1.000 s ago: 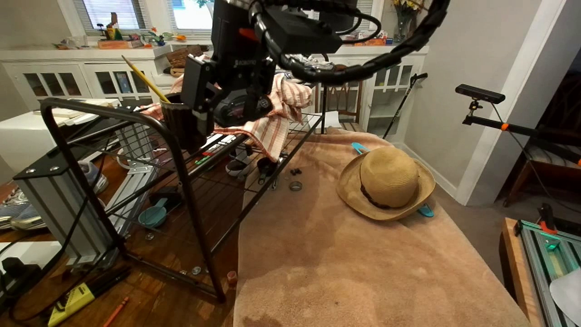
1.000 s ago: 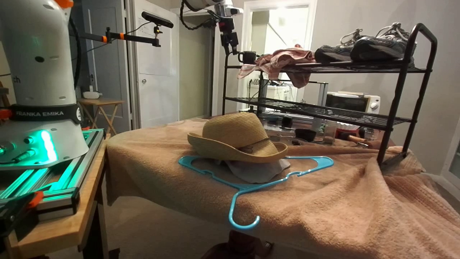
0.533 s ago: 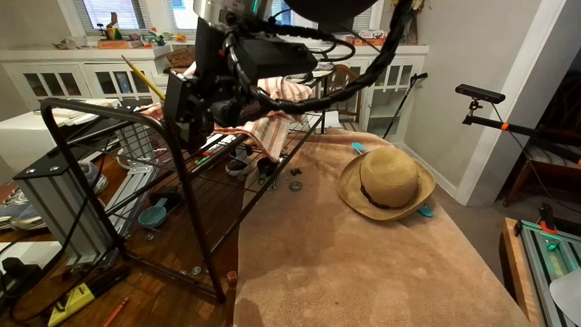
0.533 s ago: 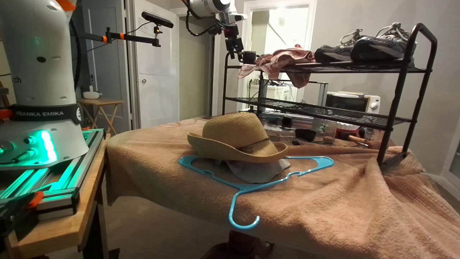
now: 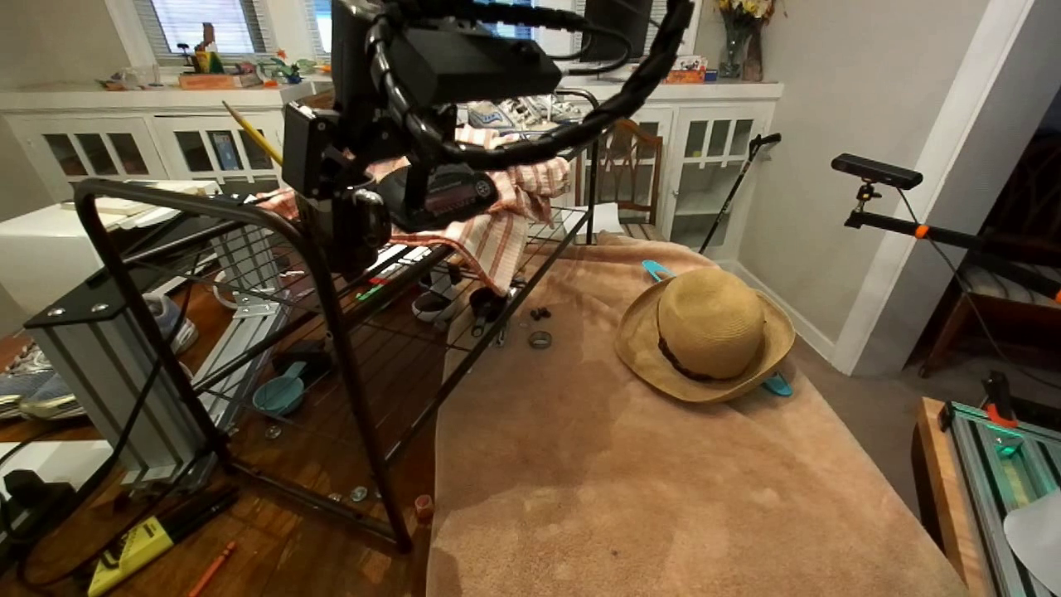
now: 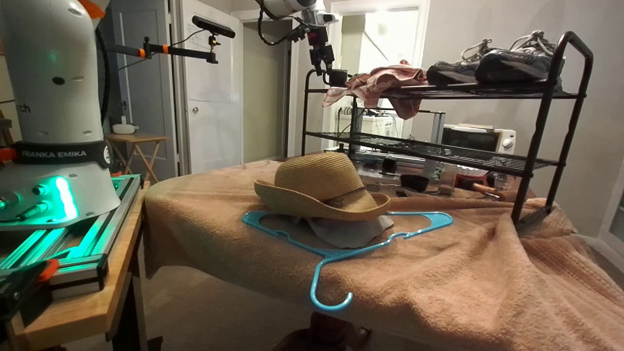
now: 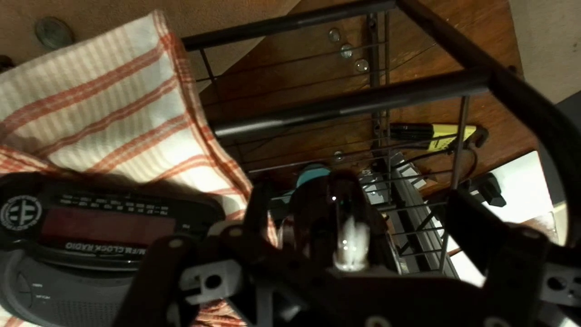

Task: Remove the black cup from the top rack and put it on the towel on the table

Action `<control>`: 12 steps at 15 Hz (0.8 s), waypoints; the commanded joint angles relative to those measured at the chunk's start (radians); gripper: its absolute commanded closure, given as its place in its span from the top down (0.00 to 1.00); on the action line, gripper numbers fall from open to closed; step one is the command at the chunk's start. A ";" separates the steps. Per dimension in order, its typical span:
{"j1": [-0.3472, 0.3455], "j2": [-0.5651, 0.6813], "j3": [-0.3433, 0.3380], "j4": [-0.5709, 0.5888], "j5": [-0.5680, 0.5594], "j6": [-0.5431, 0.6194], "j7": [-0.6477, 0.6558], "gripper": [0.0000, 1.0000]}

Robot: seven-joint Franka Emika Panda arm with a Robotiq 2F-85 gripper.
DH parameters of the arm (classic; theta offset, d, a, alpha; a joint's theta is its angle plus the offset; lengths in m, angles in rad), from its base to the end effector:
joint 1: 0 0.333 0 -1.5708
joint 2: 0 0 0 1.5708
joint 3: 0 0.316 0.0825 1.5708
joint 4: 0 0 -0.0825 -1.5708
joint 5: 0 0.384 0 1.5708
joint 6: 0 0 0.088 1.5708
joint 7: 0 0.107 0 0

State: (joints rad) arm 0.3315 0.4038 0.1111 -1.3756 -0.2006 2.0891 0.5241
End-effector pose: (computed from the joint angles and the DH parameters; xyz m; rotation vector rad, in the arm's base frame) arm 0.6509 0.2817 0.5192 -3.0803 0.0388 -0.5349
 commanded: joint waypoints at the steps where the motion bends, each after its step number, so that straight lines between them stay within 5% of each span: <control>1: 0.021 0.051 -0.016 0.121 -0.014 -0.109 -0.014 1.00; 4: 0.024 0.073 -0.018 0.159 -0.010 -0.121 -0.005 1.00; 6: 0.026 0.088 -0.022 0.178 -0.009 -0.129 -0.007 0.74; 9: 0.030 0.104 -0.030 0.194 -0.009 -0.142 -0.007 0.49; 12: 0.035 0.115 -0.036 0.216 -0.009 -0.164 -0.008 0.33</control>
State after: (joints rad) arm 0.3462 0.4868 0.0921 -1.2222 -0.2006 1.9819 0.5185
